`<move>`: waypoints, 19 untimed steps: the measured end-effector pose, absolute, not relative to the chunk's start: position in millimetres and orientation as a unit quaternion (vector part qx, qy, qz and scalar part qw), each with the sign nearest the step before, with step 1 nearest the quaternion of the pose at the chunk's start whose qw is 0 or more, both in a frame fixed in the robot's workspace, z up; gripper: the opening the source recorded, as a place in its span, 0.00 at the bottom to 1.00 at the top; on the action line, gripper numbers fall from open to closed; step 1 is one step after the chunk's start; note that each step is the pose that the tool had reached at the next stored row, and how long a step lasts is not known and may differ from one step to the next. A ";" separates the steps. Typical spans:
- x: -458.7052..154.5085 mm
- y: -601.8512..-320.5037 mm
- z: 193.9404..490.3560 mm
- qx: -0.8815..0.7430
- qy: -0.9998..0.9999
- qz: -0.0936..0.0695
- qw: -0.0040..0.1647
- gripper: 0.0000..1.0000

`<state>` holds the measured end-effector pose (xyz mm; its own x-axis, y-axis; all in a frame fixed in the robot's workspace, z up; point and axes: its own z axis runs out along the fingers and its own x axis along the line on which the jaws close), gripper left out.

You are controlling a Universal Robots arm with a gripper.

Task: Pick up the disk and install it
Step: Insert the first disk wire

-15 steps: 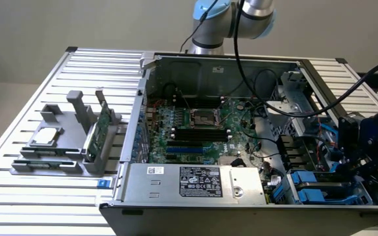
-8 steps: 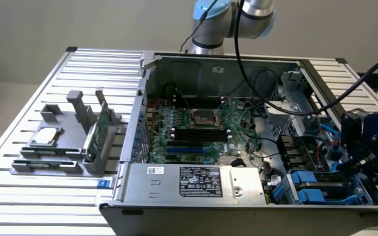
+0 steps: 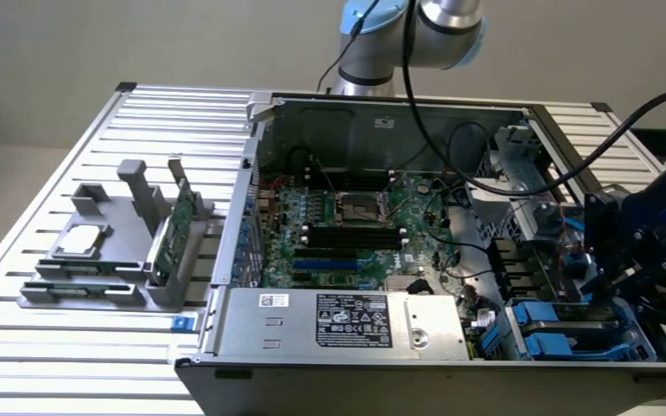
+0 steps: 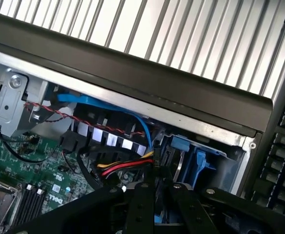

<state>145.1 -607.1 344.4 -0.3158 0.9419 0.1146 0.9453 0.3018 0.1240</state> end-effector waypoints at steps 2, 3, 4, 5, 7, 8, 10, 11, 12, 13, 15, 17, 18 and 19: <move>144.3 -606.7 343.0 -0.590 -0.803 -0.084 0.010 0.16; 144.3 -606.7 342.5 -0.597 -0.798 -0.084 0.009 0.16; 144.3 -606.7 342.2 -0.603 -0.793 -0.084 0.008 0.16; 144.2 -606.7 342.0 -0.611 -0.787 -0.084 0.007 0.16; 144.2 -606.7 341.8 -0.625 -0.776 -0.085 0.006 0.16; 144.3 -606.7 341.6 -0.629 -0.773 -0.085 0.005 0.16; 144.3 -607.2 341.5 -0.631 -0.771 -0.085 0.005 0.16; 144.2 -607.3 341.3 -0.632 -0.771 -0.085 0.005 0.16; 144.2 -607.3 341.3 -0.633 -0.770 -0.082 0.008 0.16; 144.1 -607.4 341.2 -0.635 -0.769 -0.078 0.013 0.16; 144.3 -607.4 341.1 -0.639 -0.766 -0.067 0.027 0.16; 144.2 -607.4 341.1 -0.644 -0.762 -0.055 0.040 0.16; 144.2 -607.3 341.1 -0.646 -0.760 -0.053 0.043 0.16; 144.1 -607.3 341.1 -0.648 -0.758 -0.053 0.043 0.16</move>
<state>144.1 -607.3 341.1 -0.1560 0.9787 0.1338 0.9877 0.1542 0.0239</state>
